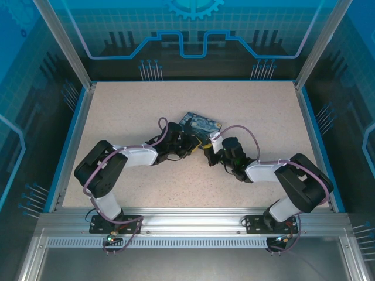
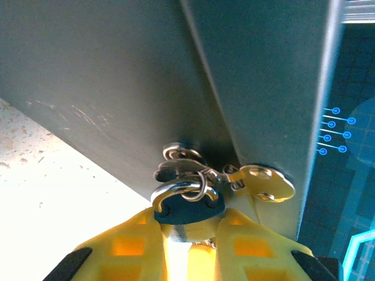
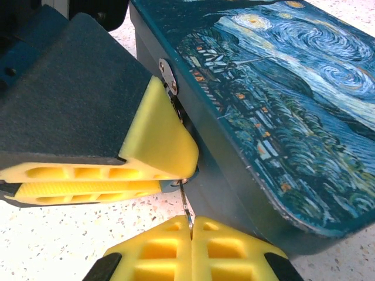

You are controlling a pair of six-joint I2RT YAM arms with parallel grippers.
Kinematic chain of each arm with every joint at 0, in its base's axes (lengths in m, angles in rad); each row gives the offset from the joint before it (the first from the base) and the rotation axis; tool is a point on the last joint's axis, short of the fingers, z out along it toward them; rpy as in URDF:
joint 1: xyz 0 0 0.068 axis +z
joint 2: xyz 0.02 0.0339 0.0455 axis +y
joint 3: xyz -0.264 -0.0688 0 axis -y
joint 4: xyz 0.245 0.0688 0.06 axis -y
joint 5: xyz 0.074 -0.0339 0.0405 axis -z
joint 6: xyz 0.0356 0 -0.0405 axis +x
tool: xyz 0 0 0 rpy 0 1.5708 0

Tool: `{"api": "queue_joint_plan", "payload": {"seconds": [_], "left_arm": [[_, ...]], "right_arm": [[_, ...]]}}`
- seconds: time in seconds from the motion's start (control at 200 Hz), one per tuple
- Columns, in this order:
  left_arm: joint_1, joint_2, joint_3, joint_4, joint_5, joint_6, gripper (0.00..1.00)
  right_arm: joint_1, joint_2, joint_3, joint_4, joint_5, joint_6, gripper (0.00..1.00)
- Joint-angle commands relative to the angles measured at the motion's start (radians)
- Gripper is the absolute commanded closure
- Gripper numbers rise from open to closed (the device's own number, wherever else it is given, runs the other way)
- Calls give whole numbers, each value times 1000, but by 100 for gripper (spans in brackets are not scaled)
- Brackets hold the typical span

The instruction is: Unlock a padlock with a key

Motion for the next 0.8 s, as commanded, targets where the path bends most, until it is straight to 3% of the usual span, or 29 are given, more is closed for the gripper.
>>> {"api": "queue_joint_plan", "payload": {"seconds": [0.0, 0.3, 0.795], "left_arm": [[-38, 16, -15, 59, 141, -22, 100], [-37, 23, -33, 99, 135, -44, 100], [-37, 36, -50, 126, 131, -56, 100]], "right_arm": [[27, 1, 31, 124, -81, 30, 100], [28, 87, 42, 157, -85, 124, 100], [21, 187, 30, 206, -9, 44, 100]]}}
